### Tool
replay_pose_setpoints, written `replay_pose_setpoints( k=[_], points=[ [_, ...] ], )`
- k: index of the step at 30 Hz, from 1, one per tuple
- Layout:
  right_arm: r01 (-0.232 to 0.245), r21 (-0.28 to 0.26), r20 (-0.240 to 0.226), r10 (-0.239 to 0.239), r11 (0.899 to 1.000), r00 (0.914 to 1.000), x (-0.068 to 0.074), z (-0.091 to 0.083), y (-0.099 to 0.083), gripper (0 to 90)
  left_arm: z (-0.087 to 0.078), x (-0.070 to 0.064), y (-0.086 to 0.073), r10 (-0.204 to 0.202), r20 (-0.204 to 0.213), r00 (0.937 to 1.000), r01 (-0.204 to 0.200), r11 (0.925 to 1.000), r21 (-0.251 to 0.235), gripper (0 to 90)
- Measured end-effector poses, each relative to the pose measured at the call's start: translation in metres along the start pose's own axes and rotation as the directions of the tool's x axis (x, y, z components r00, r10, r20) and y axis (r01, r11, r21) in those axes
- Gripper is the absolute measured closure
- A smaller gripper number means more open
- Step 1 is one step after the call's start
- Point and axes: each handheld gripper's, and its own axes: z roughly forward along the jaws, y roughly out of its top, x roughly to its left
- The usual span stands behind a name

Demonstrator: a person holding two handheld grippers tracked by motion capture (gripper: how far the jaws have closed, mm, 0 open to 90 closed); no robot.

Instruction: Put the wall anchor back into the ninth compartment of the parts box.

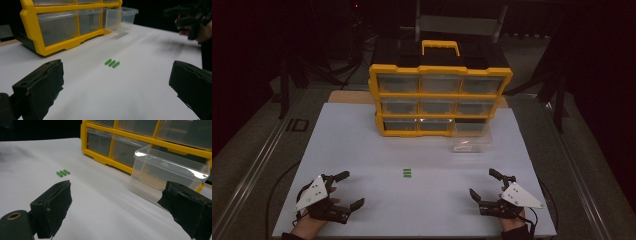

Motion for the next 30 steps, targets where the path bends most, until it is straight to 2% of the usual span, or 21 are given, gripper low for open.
replay_pose_setpoints(
  k=[1, 4, 6, 7, 8, 10, 14, 17, 25, 30],
  points=[
    [0.004, -0.003, -0.002, -0.004, 1.0, 1.0, 0.001, 0.0, 0.001, 8.5, 0.0, 0.003, 0.009, -0.021, 0.001, 0.9998, 0.021, 0.9995, -0.025, 0.3],
    [0.001, -0.017, -0.005, -0.001, 1.0, 1.0, 0.001, -0.001, 0.003, 8.5, -0.001, 0.006, 0.024, -0.039, 0.029, 0.9988, 0.04, 0.9988, -0.026, 0.3],
    [-0.003, -0.019, -0.009, 0.002, 1.0, 1.0, 0.0, -0.001, 0.002, 8.5, -0.001, 0.006, 0.024, -0.039, 0.029, 0.9988, 0.04, 0.9988, -0.026, 0.3],
    [-0.001, -0.015, -0.009, 0.0, 1.0, 1.0, 0.0, -0.001, 0.002, 8.5, -0.002, 0.008, 0.039, -0.022, 0.035, 0.9991, 0.023, 0.9994, -0.027, 0.3],
    [-0.002, -0.014, -0.009, 0.002, 1.0, 1.0, 0.0, -0.001, 0.002, 8.5, -0.002, 0.01, 0.046, -0.02, 0.038, 0.9991, 0.021, 0.9995, -0.023, 0.3],
    [-0.005, -0.014, -0.01, 0.005, 1.0, 0.9999, -0.001, -0.001, 0.002, 8.5, 0.0, 0.012, 0.056, -0.02, 0.058, 0.9981, 0.021, 0.9995, -0.024, 0.3],
    [-0.003, -0.014, -0.012, 0.003, 1.0, 0.9999, -0.001, -0.001, 0.002, 8.5, 0.006, 0.015, 0.076, 0.03, 0.097, 0.9948, -0.028, 0.9995, -0.016, 0.3],
    [-0.004, -0.014, -0.016, 0.003, 1.0, 0.9999, -0.001, 0.0, 0.002, 8.5, 0.013, 0.018, 0.088, 0.054, 0.151, 0.9871, -0.052, 0.9985, -0.016, 0.3],
    [-0.009, -0.02, -0.022, 0.009, 1.0, 0.9997, -0.001, -0.001, 0.002, 8.5, 0.032, 0.027, 0.111, 0.092, 0.213, 0.9726, -0.09, 0.9957, -0.019, 0.3],
    [-0.012, -0.02, -0.03, 0.012, 1.0, 0.9995, -0.001, 0.0, 0.002, 8.5, 0.047, 0.029, 0.126, 0.121, 0.253, 0.9598, -0.122, 0.9925, -0.009, 0.3]
  ],
)
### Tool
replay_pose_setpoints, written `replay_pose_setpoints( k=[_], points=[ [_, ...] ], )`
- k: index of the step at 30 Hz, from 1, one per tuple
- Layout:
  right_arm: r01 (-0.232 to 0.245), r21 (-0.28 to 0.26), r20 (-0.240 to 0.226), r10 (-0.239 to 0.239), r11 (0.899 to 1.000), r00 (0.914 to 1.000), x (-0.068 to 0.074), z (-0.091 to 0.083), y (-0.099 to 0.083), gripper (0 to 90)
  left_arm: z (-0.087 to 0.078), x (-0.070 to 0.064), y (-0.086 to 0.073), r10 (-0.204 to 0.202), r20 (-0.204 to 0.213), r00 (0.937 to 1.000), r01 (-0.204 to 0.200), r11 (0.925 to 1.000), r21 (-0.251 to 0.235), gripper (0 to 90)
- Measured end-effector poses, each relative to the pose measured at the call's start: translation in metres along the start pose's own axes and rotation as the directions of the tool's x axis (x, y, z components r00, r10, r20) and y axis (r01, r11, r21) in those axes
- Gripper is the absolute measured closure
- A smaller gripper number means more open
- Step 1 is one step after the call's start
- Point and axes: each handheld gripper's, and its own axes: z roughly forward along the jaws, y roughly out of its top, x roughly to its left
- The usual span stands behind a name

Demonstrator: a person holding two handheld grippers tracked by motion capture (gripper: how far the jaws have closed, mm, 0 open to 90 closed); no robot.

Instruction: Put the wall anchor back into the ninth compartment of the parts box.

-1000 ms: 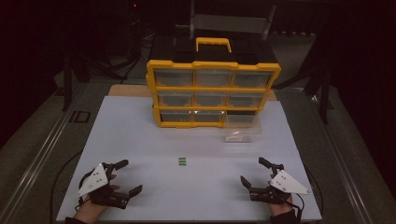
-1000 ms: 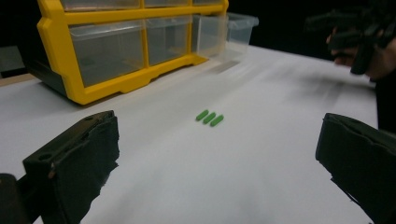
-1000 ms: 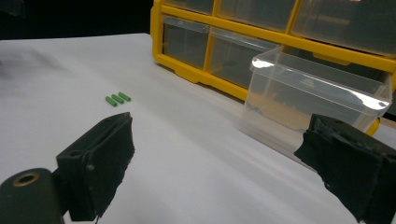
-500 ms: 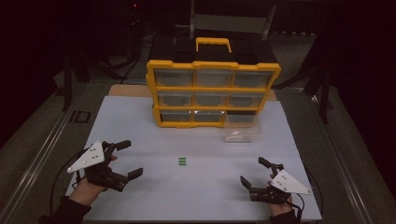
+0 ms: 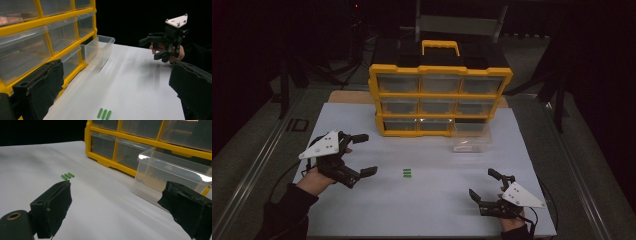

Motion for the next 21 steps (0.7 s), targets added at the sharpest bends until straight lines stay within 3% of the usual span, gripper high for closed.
replay_pose_setpoints(
  k=[10, 14, 18, 19, 21],
  points=[
    [0.002, -0.003, -0.004, -0.002, 1.0, 1.0, 0.0, 0.0, 0.0, 8.5, 0.029, 0.017, 0.011, 0.022, 0.06, 0.998, -0.023, 0.9995, 0.02, 0.3],
    [0.003, -0.003, -0.005, -0.003, 1.0, 1.0, 0.0, 0.0, 0.0, 8.5, 0.046, 0.023, 0.006, -0.005, 0.101, 0.9949, 0.0, 0.9988, 0.048, 0.3],
    [0.0, 0.0, -0.007, 0.0, 1.0, 1.0, 0.0, 0.0, 0.0, 8.5, 0.054, 0.025, 0.002, -0.006, 0.107, 0.9942, -0.001, 0.9978, 0.066, 0.3],
    [0.001, 0.001, -0.009, -0.001, 1.0, 1.0, 0.0, 0.001, -0.001, 8.5, 0.068, 0.03, -0.007, -0.012, 0.119, 0.9928, 0.001, 0.9957, 0.092, 0.3],
    [0.0, 0.0, -0.01, 0.0, 1.0, 1.0, 0.0, 0.001, -0.001, 8.5, 0.075, 0.033, -0.013, -0.022, 0.124, 0.992, 0.009, 0.9945, 0.104, 0.3]
  ],
)
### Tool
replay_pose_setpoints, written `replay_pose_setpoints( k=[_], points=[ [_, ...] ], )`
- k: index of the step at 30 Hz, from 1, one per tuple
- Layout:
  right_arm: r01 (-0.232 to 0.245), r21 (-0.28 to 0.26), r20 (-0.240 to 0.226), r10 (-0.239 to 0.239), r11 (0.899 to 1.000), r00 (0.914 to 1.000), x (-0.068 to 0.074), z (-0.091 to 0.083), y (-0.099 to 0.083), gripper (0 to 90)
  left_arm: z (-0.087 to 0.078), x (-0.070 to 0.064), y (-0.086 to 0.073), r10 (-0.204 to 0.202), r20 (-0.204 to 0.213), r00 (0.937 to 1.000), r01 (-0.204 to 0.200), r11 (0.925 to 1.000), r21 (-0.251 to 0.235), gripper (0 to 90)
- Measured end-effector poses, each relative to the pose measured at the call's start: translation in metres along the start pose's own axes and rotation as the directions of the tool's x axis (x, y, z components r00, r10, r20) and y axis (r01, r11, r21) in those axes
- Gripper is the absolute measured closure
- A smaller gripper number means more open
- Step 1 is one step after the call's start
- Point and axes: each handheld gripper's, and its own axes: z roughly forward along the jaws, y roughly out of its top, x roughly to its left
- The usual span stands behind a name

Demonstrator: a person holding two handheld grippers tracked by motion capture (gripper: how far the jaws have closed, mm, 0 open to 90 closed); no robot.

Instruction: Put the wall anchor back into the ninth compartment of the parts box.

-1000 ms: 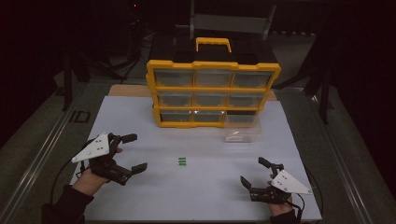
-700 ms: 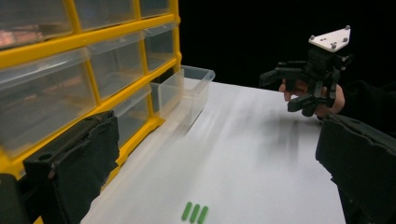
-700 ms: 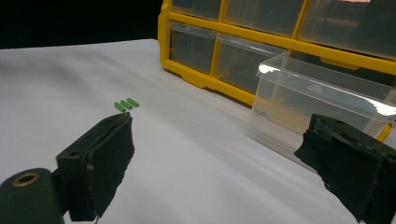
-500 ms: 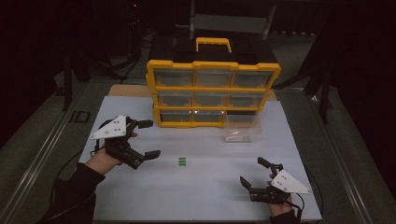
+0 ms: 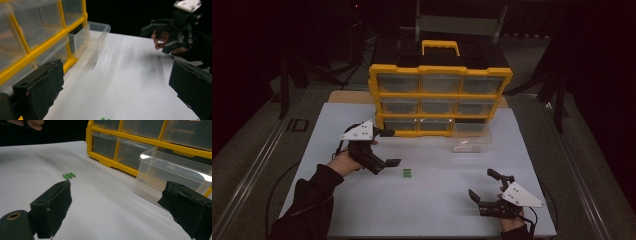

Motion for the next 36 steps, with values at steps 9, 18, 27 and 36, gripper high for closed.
replay_pose_setpoints(
  k=[9, 18, 27, 36],
  points=[
    [-0.003, -0.001, -0.006, 0.003, 1.0, 1.0, 0.0, 0.0, 0.0, 8.5, 0.024, 0.01, -0.023, -0.021, -0.008, 0.9998, 0.021, 0.9976, 0.066, 4.5],
    [-0.006, 0.0, -0.01, 0.006, 1.0, 0.9999, 0.001, 0.001, 0.0, 8.5, 0.04, 0.019, -0.053, -0.024, -0.002, 0.9997, 0.024, 0.9913, 0.129, 22.6],
    [-0.007, 0.005, -0.016, 0.007, 1.0, 0.9998, 0.001, 0.001, -0.001, 8.5, 0.049, 0.022, -0.066, -0.013, -0.001, 0.9999, 0.013, 0.9789, 0.204, 39.4],
    [-0.01, 0.012, -0.019, 0.01, 1.0, 0.9998, 0.0, 0.001, -0.002, 8.5, 0.065, 0.023, -0.074, -0.01, 0.042, 0.9991, -0.005, 0.9445, 0.329, 62.6]
  ],
)
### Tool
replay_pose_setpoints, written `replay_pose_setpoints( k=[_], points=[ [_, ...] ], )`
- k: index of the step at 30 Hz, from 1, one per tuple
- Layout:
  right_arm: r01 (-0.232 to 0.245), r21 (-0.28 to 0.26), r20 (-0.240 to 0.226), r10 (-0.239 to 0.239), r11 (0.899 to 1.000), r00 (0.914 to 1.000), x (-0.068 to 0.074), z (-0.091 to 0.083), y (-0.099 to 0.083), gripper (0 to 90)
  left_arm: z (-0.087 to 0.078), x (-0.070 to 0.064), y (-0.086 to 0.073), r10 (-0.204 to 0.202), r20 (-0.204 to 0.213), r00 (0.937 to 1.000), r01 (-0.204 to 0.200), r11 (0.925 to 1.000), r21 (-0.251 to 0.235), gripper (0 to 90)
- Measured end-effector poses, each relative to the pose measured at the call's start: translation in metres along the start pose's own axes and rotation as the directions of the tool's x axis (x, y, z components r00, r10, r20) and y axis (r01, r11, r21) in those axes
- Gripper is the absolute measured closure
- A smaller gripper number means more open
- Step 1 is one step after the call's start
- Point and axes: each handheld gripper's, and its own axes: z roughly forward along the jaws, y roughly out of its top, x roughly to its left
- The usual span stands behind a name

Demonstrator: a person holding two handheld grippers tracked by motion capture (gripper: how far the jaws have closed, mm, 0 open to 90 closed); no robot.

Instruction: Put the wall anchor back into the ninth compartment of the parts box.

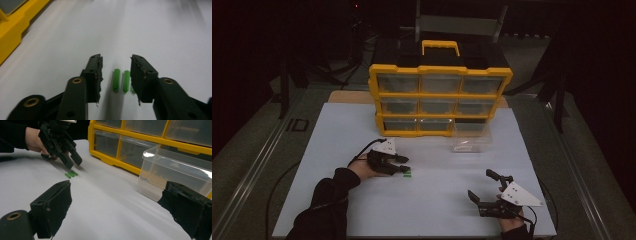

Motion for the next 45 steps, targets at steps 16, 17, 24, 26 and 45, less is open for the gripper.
replay_pose_setpoints(
  k=[16, 17, 24, 26, 45],
  points=[
    [0.0, 0.005, 0.0, 0.0, 1.0, 1.0, -0.001, 0.0, -0.001, 8.5, 0.013, 0.006, 0.005, -0.03, 0.026, 0.9992, 0.027, 0.9934, 0.111, 81.8],
    [0.001, 0.007, 0.0, -0.001, 1.0, 1.0, -0.001, 0.0, -0.001, 8.5, 0.013, 0.006, 0.005, -0.036, 0.028, 0.9989, 0.033, 0.9933, 0.111, 82.1],
    [0.0, 0.008, -0.002, 0.0, 1.0, 1.0, -0.001, 0.001, -0.001, 8.5, 0.014, 0.009, 0.007, -0.041, 0.036, 0.9985, 0.036, 0.9909, 0.13, 85.5],
    [0.002, 0.007, -0.001, -0.002, 1.0, 1.0, -0.001, 0.001, -0.001, 8.5, 0.013, 0.01, 0.009, -0.04, 0.031, 0.9987, 0.036, 0.9906, 0.132, 85.5],
    [0.027, 0.013, 0.029, -0.028, 1.0, 0.9992, 0.0, 0.0, 0.0, 8.5, -0.019, 0.012, 0.06, -0.021, 0.067, 0.9975, 0.013, 0.9941, 0.108, 85.5]
  ],
)
